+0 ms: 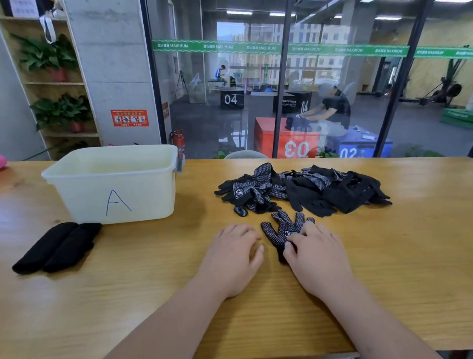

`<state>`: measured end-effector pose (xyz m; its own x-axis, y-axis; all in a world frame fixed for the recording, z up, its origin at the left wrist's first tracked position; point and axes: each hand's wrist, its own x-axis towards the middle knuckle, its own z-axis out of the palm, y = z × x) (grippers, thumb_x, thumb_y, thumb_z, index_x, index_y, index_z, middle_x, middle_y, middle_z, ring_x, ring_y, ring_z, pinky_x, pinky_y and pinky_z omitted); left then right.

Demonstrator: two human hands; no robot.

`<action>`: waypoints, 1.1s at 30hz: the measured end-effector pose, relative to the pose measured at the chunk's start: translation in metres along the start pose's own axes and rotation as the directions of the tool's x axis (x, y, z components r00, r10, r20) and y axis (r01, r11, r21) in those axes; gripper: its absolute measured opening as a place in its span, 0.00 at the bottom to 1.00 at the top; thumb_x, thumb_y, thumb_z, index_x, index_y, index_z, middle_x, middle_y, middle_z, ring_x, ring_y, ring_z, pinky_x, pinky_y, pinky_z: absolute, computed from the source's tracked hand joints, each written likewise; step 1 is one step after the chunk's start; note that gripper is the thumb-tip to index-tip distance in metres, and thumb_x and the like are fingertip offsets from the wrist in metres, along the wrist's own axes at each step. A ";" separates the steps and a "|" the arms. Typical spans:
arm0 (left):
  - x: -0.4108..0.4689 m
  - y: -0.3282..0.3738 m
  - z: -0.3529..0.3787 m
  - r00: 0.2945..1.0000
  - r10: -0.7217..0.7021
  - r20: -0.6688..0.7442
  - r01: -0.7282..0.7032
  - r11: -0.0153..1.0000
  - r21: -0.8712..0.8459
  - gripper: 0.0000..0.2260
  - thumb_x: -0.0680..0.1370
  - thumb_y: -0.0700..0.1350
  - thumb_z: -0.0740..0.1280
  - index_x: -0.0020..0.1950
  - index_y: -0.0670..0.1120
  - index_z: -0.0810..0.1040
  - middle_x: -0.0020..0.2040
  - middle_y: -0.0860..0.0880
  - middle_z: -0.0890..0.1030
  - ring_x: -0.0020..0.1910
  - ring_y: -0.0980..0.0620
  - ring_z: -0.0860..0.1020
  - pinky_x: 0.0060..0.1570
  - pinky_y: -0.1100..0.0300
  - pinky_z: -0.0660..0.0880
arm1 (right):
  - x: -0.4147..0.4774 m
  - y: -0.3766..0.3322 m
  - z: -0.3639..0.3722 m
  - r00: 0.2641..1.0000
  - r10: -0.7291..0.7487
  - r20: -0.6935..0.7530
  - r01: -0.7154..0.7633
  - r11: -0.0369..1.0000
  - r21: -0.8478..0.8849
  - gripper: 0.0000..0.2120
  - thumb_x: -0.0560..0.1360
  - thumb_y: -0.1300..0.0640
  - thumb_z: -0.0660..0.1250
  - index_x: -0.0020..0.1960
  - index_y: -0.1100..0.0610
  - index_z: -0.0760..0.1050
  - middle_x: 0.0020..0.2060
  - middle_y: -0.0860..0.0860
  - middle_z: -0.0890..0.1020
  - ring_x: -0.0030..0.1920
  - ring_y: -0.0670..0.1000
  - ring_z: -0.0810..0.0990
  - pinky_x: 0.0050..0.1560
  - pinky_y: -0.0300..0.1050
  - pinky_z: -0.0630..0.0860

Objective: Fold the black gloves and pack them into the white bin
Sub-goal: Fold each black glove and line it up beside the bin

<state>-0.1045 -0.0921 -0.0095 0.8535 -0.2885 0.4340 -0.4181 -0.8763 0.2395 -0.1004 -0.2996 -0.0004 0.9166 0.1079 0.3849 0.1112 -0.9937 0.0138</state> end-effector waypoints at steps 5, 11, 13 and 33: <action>0.003 -0.004 0.003 0.999 -0.044 0.025 0.044 0.999 0.015 0.19 0.86 0.58 0.57 0.73 0.54 0.76 0.72 0.58 0.73 0.74 0.55 0.66 0.76 0.54 0.62 | 0.016 -0.007 0.011 0.996 0.070 0.057 -0.072 0.997 0.032 0.21 0.84 0.41 0.52 0.68 0.46 0.77 0.62 0.47 0.73 0.63 0.52 0.70 0.61 0.51 0.70; 0.031 -0.022 -0.002 0.986 -0.165 -0.022 0.165 0.986 0.019 0.22 0.85 0.56 0.59 0.78 0.52 0.71 0.78 0.53 0.69 0.79 0.51 0.63 0.78 0.49 0.61 | 0.014 -0.006 0.016 0.989 0.137 -0.052 -0.134 0.989 0.067 0.20 0.84 0.42 0.53 0.67 0.45 0.79 0.60 0.45 0.76 0.63 0.51 0.71 0.64 0.51 0.68; 0.046 -0.033 -0.002 0.987 -0.159 0.015 0.157 0.985 0.069 0.25 0.85 0.57 0.58 0.83 0.53 0.65 0.83 0.52 0.63 0.83 0.49 0.58 0.81 0.47 0.55 | 0.015 -0.006 0.017 0.993 0.103 -0.053 -0.097 0.991 0.092 0.19 0.84 0.43 0.54 0.66 0.45 0.79 0.60 0.44 0.77 0.64 0.50 0.71 0.65 0.49 0.68; 0.072 -0.050 0.012 0.999 -0.029 0.022 0.021 0.951 0.309 0.20 0.86 0.57 0.54 0.72 0.53 0.76 0.63 0.54 0.80 0.64 0.50 0.77 0.74 0.51 0.65 | 0.017 -0.004 0.021 0.996 0.089 -0.025 -0.084 0.985 0.148 0.19 0.83 0.41 0.54 0.66 0.42 0.79 0.59 0.42 0.76 0.63 0.48 0.72 0.69 0.49 0.67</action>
<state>-0.0181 -0.0734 -0.0003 0.8718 -0.2713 0.4078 -0.2833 -0.9585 -0.0320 -0.0773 -0.2931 -0.0138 0.9128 0.0181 0.4080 0.0889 -0.9839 -0.1552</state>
